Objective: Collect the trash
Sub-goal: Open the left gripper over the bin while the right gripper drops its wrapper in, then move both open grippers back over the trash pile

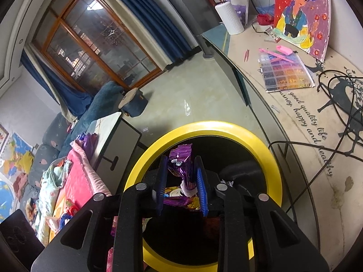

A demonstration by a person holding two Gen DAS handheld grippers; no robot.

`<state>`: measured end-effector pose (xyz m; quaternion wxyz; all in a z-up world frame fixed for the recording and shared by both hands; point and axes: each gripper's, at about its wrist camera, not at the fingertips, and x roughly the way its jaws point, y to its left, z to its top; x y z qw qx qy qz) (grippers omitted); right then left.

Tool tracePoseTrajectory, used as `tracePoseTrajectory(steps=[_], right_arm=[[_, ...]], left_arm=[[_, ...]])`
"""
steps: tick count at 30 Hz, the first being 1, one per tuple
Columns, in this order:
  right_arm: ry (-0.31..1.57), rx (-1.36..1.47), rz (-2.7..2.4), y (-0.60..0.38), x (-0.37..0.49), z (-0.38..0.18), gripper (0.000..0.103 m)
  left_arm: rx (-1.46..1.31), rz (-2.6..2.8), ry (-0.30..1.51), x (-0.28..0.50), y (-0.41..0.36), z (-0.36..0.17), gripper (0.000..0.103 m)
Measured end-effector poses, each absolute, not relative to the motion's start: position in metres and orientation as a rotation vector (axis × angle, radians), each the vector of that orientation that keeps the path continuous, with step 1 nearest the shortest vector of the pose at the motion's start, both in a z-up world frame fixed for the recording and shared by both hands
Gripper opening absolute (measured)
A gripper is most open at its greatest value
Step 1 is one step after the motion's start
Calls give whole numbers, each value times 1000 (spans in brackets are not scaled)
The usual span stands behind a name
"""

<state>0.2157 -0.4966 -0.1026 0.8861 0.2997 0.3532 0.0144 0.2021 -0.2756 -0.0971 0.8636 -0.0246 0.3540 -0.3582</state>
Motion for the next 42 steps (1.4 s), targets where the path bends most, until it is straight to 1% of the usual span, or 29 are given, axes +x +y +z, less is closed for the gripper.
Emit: tracePoseTrajectory(steps=[1,2,3,4,5,6,7,8,9,10,11,12,14,16,22,32,38,42], right_arm=[[736,628,33,-497,216,-104,32],[736,633,34,-498,216,-105,39],[736,635,31,-498,216,-105,40],[737,638,25,-499,216,-105,42],[737,640,23,-499,216,-105,43],[739,642,20,-500,216,-106,44],[742,642,16,-500,216,-106,44],[744,641,14,-500,216,-106,45],[746,640,12,-500,215,-106,45],[747,638,12,-499,216,-106,45],[747,632,11,-498,215,-106,45],[746,626,9,-497,215,-105,45],[741,609,6,-494,214,-102,52],[733,590,9,-489,213,-98,52],[714,525,40,-464,210,-82,53],[687,397,156,-400,196,-52,63],[670,323,218,-360,183,-37,67],[669,287,256,-338,176,-34,67]], left_arm=[[-49,-750,742,202,-275,-98,11],[-46,-746,741,203,-277,-98,18],[-46,-742,742,204,-277,-99,24],[-49,-742,746,204,-277,-99,34],[-58,-741,751,206,-275,-100,40],[-63,-739,753,206,-274,-100,42],[-71,-736,758,207,-272,-100,48],[-78,-735,763,208,-271,-100,56],[-88,-730,767,209,-268,-100,60],[-95,-720,766,209,-265,-98,66],[-95,-712,763,208,-263,-97,71],[-90,-698,757,207,-260,-95,73],[-82,-665,746,205,-254,-91,85],[-87,-633,741,204,-246,-87,90],[-104,-500,722,201,-209,-75,92],[-130,-318,631,183,-143,-49,92],[-146,-247,584,173,-115,-38,92],[-158,-202,557,165,-95,-33,92]])
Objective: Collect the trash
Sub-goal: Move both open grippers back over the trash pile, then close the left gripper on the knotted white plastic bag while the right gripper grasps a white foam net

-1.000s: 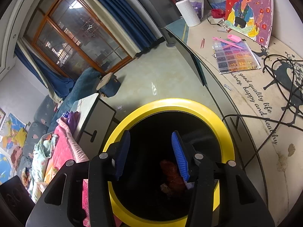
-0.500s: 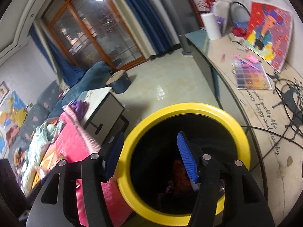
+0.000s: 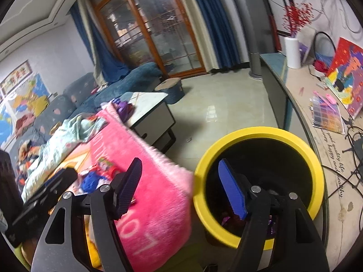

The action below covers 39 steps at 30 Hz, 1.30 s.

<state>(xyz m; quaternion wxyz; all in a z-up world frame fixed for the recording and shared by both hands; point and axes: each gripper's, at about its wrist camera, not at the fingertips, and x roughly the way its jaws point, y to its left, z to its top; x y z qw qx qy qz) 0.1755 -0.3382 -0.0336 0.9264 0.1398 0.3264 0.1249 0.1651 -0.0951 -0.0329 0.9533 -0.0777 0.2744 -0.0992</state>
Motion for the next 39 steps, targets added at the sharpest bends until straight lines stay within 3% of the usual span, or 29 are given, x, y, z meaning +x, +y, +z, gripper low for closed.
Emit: tracePoseTrajectory(steps=[25,39], right_arm=[[730,-6,529,-210,129,-48,73],[813,-93,587,-177,135,-77,74]], left_arm=[[-276,-14,521,146,-12,-32,92],[-406,95,612,154,42,-60,92]])
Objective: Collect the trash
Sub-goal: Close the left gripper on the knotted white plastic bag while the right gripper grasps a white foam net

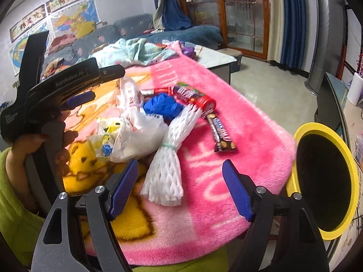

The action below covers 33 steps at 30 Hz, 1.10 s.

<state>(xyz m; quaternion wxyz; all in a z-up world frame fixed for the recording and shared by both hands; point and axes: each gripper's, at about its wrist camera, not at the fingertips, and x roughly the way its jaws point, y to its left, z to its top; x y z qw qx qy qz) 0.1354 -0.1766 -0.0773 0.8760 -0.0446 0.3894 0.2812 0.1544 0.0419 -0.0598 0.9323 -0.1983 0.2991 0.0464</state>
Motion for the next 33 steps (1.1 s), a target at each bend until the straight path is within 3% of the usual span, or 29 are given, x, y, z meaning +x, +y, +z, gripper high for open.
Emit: tracePoseTrajectory(steps=[13,15,24,33], right_arm=[[883,-142,639,-150,150,-103,73],[893,-143,648,-146,152,-105,70],[883,-173,648,-145,151,-112,34],[872,-182,652,-148,148,-109,26]], left_arm=[[-545,23,704,168,53,-88,88],[-553,13,715,171,53,-92,84],[-629,-10,753,173,59,-106,66],[-673,-55,769,173,60,-108,42]])
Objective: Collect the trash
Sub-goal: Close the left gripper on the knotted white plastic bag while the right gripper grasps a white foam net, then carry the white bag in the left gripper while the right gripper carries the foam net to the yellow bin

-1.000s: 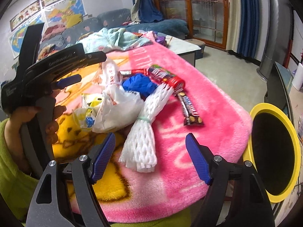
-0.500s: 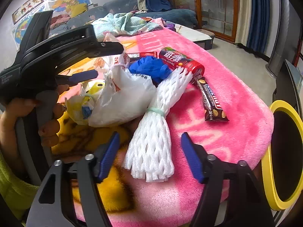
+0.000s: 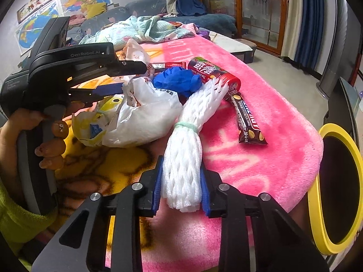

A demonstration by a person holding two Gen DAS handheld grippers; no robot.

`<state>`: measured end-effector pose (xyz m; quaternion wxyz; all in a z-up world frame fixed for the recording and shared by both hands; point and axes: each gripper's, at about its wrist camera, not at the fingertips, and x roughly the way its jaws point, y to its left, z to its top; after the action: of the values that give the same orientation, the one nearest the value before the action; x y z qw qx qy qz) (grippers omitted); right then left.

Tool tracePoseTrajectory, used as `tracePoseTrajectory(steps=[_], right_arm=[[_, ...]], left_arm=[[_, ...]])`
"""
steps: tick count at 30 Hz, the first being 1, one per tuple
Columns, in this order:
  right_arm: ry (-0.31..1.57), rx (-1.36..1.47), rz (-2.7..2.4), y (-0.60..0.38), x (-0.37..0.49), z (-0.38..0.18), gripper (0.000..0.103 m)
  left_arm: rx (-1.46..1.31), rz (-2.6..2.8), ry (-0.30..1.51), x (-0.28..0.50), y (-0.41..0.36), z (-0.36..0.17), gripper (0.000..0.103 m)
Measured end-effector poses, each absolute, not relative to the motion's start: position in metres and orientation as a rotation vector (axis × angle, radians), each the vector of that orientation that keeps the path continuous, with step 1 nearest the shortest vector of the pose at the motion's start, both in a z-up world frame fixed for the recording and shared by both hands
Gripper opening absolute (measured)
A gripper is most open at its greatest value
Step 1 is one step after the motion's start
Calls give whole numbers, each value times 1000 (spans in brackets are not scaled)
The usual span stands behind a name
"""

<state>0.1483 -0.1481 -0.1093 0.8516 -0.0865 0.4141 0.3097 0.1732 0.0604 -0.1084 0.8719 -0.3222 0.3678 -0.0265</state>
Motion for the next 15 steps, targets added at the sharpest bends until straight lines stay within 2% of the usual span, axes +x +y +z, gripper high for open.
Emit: tracePoseTrajectory(steps=[5,15], right_arm=[[860,-176,646,-150,146,-104,23],[799,-146,616,-166,139,-84,22]], left_arm=[[-686,-76,749,168,62,-102,36],[-679,-82,640,152,65,-69,35]])
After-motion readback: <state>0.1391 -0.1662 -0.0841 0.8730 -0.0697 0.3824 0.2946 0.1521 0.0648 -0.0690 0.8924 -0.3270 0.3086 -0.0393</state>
